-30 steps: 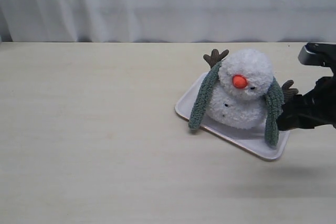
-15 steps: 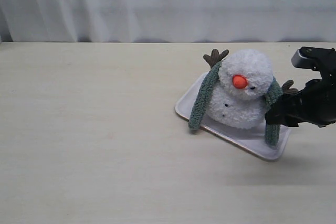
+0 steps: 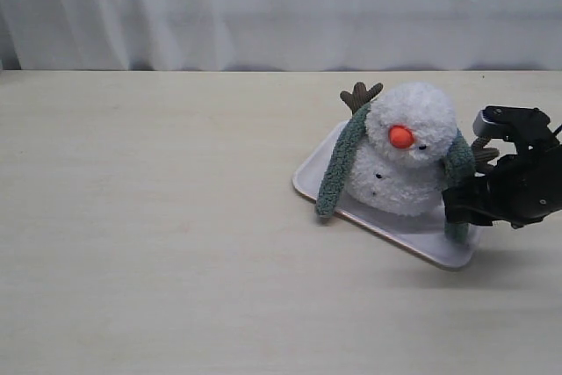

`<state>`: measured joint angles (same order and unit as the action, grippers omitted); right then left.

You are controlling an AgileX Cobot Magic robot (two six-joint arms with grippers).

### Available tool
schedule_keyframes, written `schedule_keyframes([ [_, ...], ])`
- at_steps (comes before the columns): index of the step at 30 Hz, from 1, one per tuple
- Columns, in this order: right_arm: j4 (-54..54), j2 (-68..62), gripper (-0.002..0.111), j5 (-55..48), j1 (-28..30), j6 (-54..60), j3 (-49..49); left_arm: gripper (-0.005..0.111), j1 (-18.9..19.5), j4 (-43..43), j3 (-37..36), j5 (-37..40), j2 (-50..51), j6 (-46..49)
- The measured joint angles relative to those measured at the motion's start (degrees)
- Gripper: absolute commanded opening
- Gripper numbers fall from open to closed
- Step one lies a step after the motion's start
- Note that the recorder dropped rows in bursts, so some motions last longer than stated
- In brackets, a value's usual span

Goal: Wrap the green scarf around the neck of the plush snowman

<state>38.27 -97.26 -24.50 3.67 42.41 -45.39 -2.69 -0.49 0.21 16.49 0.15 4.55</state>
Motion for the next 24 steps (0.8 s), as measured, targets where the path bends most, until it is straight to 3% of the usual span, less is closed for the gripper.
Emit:
schedule_keyframes([
  [4,1.7,0.0,0.016,0.9,0.0,1.2,0.0,0.000,0.0,0.0,0.0,0.0,0.0,0.0],
  [15,10.4,-0.6,0.016,0.3,-3.8,12.6,0.1,0.000,0.0,0.0,0.0,0.0,0.0,0.0],
  [18,10.5,-0.6,0.005,0.6,-5.1,12.9,0.1,0.000,0.0,0.0,0.0,0.0,0.0,0.0],
  [24,10.5,-0.4,0.004,-2.4,-5.7,12.6,0.1,0.000,0.0,0.0,0.0,0.0,0.0,0.0],
])
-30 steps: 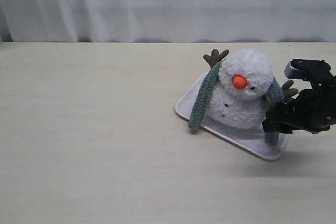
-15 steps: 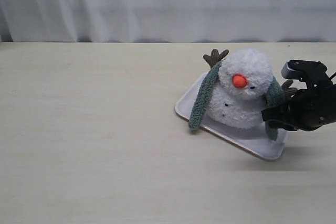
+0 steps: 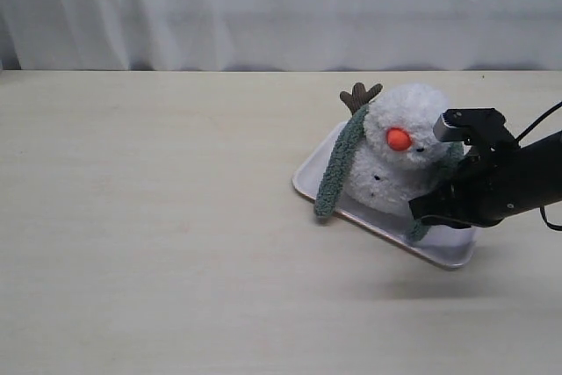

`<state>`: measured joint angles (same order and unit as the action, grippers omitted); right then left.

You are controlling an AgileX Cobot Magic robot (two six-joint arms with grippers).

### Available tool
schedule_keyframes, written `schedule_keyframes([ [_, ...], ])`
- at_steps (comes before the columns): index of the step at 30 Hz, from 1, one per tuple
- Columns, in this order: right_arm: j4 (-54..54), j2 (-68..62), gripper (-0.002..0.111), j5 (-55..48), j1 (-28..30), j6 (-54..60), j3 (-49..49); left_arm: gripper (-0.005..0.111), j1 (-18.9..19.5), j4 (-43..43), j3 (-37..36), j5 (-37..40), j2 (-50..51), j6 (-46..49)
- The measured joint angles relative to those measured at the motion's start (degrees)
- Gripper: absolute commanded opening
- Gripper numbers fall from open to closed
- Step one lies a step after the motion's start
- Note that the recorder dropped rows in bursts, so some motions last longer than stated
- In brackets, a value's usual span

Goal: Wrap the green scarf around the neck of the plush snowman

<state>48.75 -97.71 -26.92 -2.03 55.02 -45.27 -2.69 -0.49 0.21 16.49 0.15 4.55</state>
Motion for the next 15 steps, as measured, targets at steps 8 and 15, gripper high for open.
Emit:
schedule_keyframes([
  [8,0.1,3.6,0.004,-6.5,-0.1,-2.9,0.0,0.000,0.0,0.0,0.0,0.0,0.0,0.0],
  [15,0.3,3.9,0.004,-10.1,-0.1,-3.6,2.1,0.000,0.0,0.0,0.0,0.0,0.0,0.0],
])
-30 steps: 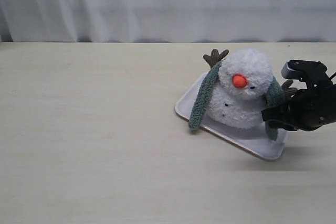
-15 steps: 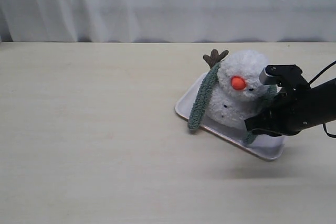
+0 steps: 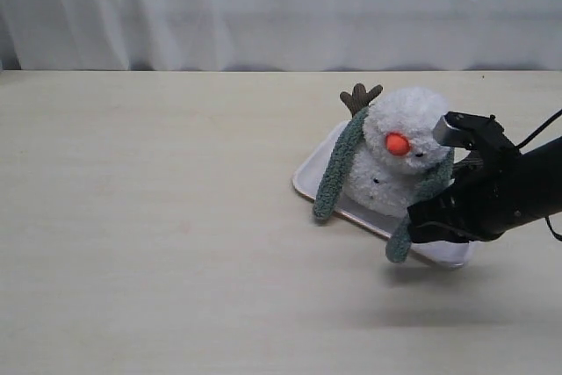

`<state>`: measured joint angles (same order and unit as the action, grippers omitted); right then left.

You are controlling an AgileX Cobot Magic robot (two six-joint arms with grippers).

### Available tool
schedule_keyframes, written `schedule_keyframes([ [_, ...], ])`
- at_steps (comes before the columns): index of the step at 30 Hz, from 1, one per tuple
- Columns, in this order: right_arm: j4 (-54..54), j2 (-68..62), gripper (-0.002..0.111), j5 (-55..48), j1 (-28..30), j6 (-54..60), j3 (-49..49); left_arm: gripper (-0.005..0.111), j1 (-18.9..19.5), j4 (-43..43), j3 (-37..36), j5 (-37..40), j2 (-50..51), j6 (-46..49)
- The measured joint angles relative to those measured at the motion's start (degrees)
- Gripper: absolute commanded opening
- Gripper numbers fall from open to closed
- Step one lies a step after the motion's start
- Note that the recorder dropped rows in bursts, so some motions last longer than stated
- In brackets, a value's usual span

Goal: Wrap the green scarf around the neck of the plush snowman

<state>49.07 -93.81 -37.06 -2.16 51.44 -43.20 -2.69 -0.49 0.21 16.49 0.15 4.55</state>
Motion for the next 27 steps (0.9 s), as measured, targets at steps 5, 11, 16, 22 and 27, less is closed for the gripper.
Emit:
schedule_keyframes([
  [5,0.0,0.0,0.004,4.1,0.0,0.0,3.0,0.000,0.0,0.0,0.0,0.0,0.0,0.0],
  [11,0.1,0.0,0.004,5.1,0.0,0.0,3.2,0.000,0.0,0.0,0.0,0.0,0.0,0.0],
  [16,0.5,-2.4,0.004,5.8,0.0,0.0,4.3,0.000,0.0,0.0,0.0,0.0,0.0,0.0],
  [22,1.2,-3.6,0.004,5.8,0.0,1.0,4.4,0.000,0.0,0.0,0.0,0.0,0.0,0.0],
  [27,1.3,-3.6,0.006,5.8,0.0,1.2,4.4,0.000,0.0,0.0,0.0,0.0,0.0,0.0],
])
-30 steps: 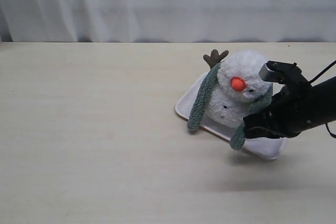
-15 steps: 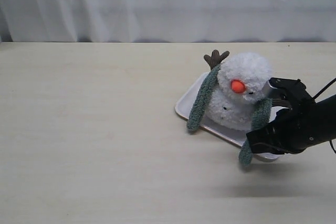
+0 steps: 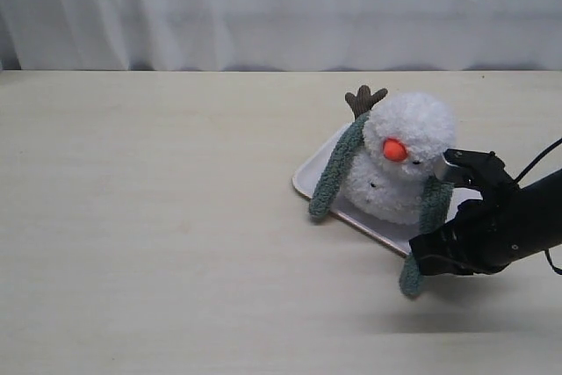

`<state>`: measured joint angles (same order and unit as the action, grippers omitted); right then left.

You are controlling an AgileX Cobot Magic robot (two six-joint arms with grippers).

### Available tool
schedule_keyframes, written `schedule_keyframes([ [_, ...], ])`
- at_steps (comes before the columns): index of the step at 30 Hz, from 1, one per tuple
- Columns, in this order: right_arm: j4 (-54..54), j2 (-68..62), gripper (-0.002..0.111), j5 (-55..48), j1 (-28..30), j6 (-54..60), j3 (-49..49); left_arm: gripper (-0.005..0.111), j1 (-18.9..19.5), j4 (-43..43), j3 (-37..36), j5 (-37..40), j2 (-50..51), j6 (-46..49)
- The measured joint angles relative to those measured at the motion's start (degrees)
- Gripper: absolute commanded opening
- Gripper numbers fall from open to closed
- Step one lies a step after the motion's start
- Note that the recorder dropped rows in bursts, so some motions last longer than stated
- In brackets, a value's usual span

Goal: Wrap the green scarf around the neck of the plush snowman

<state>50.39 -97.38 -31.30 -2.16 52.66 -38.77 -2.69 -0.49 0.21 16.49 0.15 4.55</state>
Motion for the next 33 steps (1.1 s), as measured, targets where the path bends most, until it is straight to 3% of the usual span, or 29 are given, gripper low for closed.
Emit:
schedule_keyframes([
  [2,0.0,0.0,0.014,0.0,0.0,0.0,0.0,0.000,0.0,0.0,0.0,0.0,0.0,0.0],
  [5,0.0,0.1,0.045,-0.7,0.0,0.0,0.0,0.000,0.0,0.0,0.0,0.0,0.0,0.0],
  [7,0.0,1.3,0.051,-2.5,0.0,0.0,0.0,0.000,0.0,0.0,0.0,0.0,0.0,0.0],
  [12,0.0,6.6,0.051,-8.4,0.0,-2.6,0.1,0.000,0.0,0.0,0.0,0.0,0.0,0.0],
  [21,0.2,10.1,0.051,-28.1,0.0,-6.2,0.1,0.000,0.0,0.0,0.0,0.0,0.0,0.0],
  [28,0.4,10.1,0.046,-27.5,-0.6,-3.0,0.1,0.000,0.0,0.0,0.0,0.0,0.0,0.0],
  [33,0.5,10.1,0.046,-23.0,-7.3,0.4,0.1,0.000,0.0,0.0,0.0,0.0,0.0,0.0],
])
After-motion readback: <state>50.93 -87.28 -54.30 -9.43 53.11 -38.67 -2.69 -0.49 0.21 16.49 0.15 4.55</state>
